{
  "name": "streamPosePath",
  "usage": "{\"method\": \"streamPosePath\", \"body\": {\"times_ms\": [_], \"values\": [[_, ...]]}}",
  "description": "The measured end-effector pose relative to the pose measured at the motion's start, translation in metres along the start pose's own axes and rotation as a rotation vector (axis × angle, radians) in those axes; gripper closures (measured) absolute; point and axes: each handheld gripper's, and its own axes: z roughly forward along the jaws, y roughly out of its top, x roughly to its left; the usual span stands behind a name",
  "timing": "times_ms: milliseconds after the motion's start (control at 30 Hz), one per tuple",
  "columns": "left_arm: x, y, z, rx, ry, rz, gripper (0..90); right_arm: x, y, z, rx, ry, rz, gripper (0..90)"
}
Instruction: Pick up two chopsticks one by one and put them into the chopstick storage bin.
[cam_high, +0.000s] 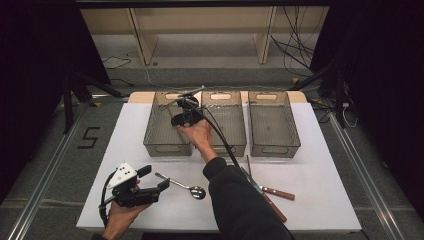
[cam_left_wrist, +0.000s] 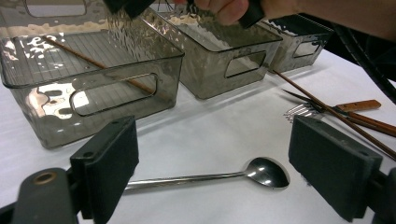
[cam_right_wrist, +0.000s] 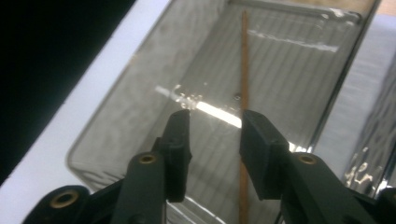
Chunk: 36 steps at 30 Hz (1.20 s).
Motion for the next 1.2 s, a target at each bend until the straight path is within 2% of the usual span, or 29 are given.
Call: {"method": "streamPosePath", "body": {"times_ms": [233, 333, 367, 400, 433, 467, 567, 733, 833, 967, 1100, 1200], "values": [[0.0, 0.0, 0.0, 0.001, 0.002, -0.001, 15.7, 0.002, 0.003, -0.022, -0.035, 0.04, -0.036, 46.9], [0.0, 0.0, 0.0, 0.0, 0.004, -0.002, 15.7, 0.003, 0.003, -0.037, -0.045, 0.05, -0.078, 42.3], [0.001, 0.0, 0.0, 0.001, 0.004, 0.0, 15.7, 0.003, 0.001, -0.049, -0.055, 0.06, -0.103, 39.9], [0.001, 0.0, 0.0, 0.0, 0.004, -0.002, 15.7, 0.003, 0.001, -0.049, -0.055, 0.06, -0.103, 39.9], [0.001, 0.0, 0.0, 0.001, 0.006, -0.002, 15.7, 0.002, -0.003, -0.06, -0.059, 0.062, -0.127, 37.8], [0.001, 0.0, 0.0, 0.0, 0.007, -0.004, 15.7, 0.002, -0.003, -0.06, -0.059, 0.062, -0.127, 37.8], [0.002, 0.0, -0.001, 0.001, 0.008, -0.001, 15.7, -0.003, -0.012, -0.077, -0.065, 0.075, -0.159, 36.4], [0.002, 0.0, 0.0, -0.003, 0.009, -0.006, 15.7, -0.015, -0.037, -0.105, -0.084, 0.078, -0.182, 34.3], [0.002, 0.0, 0.0, 0.001, 0.008, -0.006, 15.7, -0.017, -0.045, -0.113, -0.092, 0.093, -0.178, 34.1], [0.002, 0.0, 0.0, -0.001, 0.008, -0.007, 15.6, -0.02, -0.062, -0.128, -0.099, 0.09, -0.193, 32.5], [0.002, -0.001, 0.0, -0.003, 0.008, -0.01, 15.6, -0.024, -0.072, -0.135, -0.098, 0.095, -0.195, 31.7], [0.002, -0.001, 0.0, -0.004, 0.007, -0.01, 15.6, -0.028, -0.087, -0.143, -0.091, 0.092, -0.207, 30.0]]}}
